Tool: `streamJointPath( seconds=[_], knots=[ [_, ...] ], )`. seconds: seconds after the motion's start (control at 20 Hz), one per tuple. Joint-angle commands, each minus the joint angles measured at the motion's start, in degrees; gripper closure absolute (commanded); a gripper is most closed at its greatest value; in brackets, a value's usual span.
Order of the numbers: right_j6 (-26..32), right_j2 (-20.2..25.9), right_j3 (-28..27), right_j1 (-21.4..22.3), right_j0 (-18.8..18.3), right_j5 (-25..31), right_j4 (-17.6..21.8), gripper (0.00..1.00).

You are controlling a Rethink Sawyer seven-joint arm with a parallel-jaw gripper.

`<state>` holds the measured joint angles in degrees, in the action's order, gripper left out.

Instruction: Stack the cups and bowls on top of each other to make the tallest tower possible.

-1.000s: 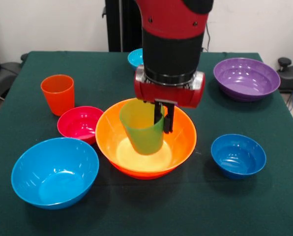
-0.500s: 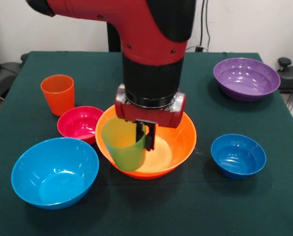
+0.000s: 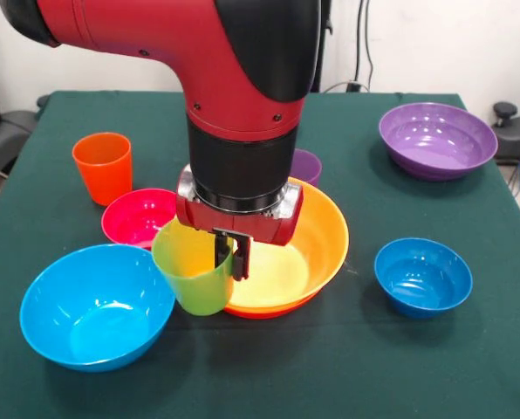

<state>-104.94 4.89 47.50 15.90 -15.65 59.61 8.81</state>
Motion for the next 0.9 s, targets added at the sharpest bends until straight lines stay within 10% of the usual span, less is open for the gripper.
streamJointPath(
  seconds=[0.05,0.9],
  knots=[
    [15.0,5.6,-0.8,-1.0,-0.1,8.4,2.7,1.00],
    [10.9,4.7,1.7,0.5,1.5,9.4,2.4,1.00]
  ],
)
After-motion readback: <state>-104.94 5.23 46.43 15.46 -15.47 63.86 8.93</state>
